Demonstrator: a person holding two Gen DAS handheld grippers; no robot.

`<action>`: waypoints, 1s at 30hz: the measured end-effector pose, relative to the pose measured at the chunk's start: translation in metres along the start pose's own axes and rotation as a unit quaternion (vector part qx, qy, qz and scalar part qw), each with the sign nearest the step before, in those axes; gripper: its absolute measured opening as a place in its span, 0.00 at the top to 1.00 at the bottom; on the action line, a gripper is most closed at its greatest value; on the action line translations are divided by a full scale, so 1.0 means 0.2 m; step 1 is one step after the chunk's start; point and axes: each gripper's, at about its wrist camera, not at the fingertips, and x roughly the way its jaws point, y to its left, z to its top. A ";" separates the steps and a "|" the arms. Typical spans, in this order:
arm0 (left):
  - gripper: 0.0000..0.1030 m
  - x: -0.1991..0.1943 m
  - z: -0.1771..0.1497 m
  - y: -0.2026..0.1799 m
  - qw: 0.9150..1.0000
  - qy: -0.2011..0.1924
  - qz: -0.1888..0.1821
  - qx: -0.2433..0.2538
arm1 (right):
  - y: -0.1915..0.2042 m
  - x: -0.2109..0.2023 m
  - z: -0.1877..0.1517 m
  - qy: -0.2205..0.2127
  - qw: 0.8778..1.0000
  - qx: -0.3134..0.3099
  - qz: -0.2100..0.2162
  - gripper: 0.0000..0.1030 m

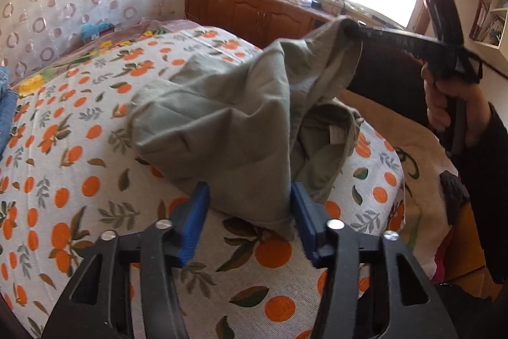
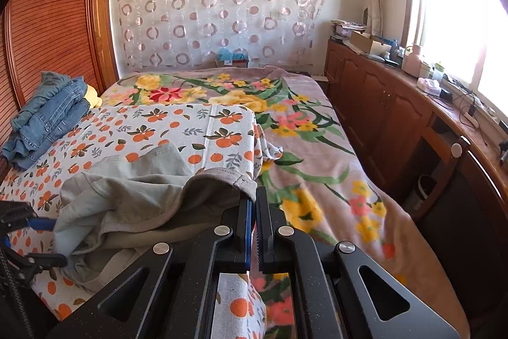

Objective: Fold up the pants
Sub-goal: 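Lift the garment with the right gripper while the left gripper grasps another edge, then hold the garment up with both grippers and spread it apart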

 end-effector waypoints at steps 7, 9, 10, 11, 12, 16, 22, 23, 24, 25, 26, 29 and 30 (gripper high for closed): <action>0.92 -0.03 -0.01 0.02 1.000 -0.001 -0.007 -0.001 | 0.04 -0.02 0.01 -0.008 1.000 -0.007 0.009 0.98; 0.93 -0.08 0.01 0.06 1.000 -0.015 0.012 -0.004 | 0.06 -0.03 0.02 -0.011 1.000 -0.012 0.012 0.98; 0.93 -0.12 0.02 0.09 1.000 -0.023 0.017 -0.008 | 0.07 -0.04 0.03 -0.014 1.000 -0.015 0.014 0.98; 0.93 -0.17 0.03 0.12 0.999 -0.033 0.024 -0.012 | 0.08 -0.05 0.04 -0.017 1.000 -0.018 0.017 0.98; 0.94 -0.20 0.04 0.15 0.999 -0.040 0.031 -0.014 | 0.10 -0.05 0.05 -0.022 0.999 -0.019 0.020 0.98; 0.94 -0.44 0.11 0.28 0.994 -0.080 0.071 -0.025 | 0.16 -0.12 0.11 -0.043 0.998 -0.023 0.041 0.98; 0.94 -0.75 0.18 0.43 0.983 -0.129 0.126 -0.030 | 0.28 -0.27 0.16 -0.082 0.992 -0.037 0.085 0.98; 0.94 -0.80 0.19 0.45 0.981 -0.136 0.136 -0.030 | 0.29 -0.29 0.16 -0.088 0.991 -0.038 0.094 0.98; 0.94 -0.83 0.19 0.46 0.979 -0.140 0.146 -0.030 | 0.31 -0.31 0.15 -0.092 0.990 -0.039 0.100 0.98; 0.94 -0.84 0.20 0.48 0.978 -0.141 0.152 -0.030 | 0.31 -0.32 0.14 -0.095 0.989 -0.040 0.104 0.98; 0.94 -0.85 0.20 0.49 0.977 -0.140 0.157 -0.030 | 0.31 -0.32 0.13 -0.095 0.989 -0.042 0.105 0.98; 0.94 -0.77 0.19 0.53 0.979 -0.120 0.163 -0.035 | 0.30 -0.27 0.07 -0.086 0.991 -0.048 0.094 0.98; 0.93 -0.73 0.18 0.55 0.980 -0.112 0.162 -0.038 | 0.29 -0.23 0.05 -0.079 0.992 -0.045 0.091 0.98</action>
